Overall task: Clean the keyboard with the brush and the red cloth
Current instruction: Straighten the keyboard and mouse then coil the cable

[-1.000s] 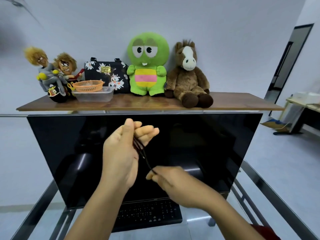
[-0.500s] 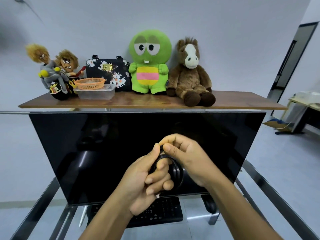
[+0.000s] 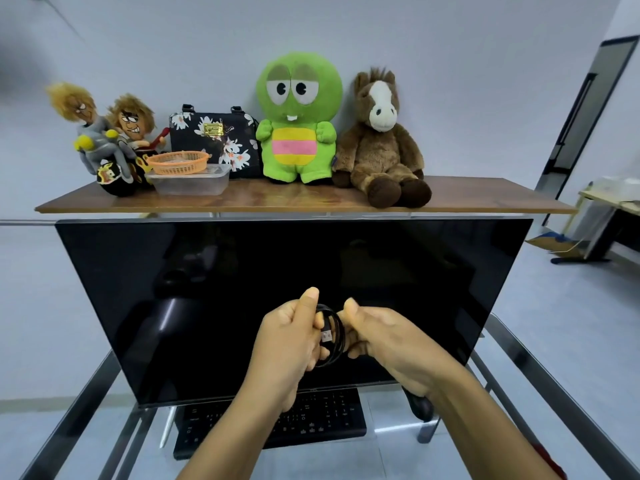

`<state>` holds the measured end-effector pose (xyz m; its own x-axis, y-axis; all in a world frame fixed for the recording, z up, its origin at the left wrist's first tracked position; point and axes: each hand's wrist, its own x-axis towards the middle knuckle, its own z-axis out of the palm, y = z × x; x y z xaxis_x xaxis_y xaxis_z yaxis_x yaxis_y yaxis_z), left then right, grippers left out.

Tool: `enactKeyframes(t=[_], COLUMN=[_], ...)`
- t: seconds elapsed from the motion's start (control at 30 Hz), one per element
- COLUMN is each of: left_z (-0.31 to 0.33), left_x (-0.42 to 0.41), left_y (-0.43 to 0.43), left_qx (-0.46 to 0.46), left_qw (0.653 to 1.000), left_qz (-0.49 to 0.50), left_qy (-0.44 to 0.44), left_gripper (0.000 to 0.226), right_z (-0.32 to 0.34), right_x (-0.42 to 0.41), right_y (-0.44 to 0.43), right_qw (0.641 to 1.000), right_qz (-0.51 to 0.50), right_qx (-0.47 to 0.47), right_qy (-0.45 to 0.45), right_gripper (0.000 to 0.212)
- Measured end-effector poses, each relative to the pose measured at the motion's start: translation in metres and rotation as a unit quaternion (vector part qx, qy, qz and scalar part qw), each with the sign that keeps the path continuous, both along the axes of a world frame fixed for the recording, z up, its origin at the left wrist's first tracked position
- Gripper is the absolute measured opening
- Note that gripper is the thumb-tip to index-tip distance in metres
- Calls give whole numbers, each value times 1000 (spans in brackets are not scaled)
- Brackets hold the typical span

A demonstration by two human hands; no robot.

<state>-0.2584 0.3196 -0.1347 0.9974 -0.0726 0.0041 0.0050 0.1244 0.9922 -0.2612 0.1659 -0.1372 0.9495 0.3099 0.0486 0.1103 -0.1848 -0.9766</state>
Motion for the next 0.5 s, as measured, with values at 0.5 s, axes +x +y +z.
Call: enactKeyframes(t=[0.5], left_z=[-37], left_x=[16], left_y=[11], left_qx=[72], left_qw=[971], left_qz=[-226], left_qy=[-25], left_gripper=[28], right_z=[-37], right_x=[5], right_y=[-18], right_qw=[968], right_qz=[-3], right_qx=[96], right_qy=[230], right_gripper=[43])
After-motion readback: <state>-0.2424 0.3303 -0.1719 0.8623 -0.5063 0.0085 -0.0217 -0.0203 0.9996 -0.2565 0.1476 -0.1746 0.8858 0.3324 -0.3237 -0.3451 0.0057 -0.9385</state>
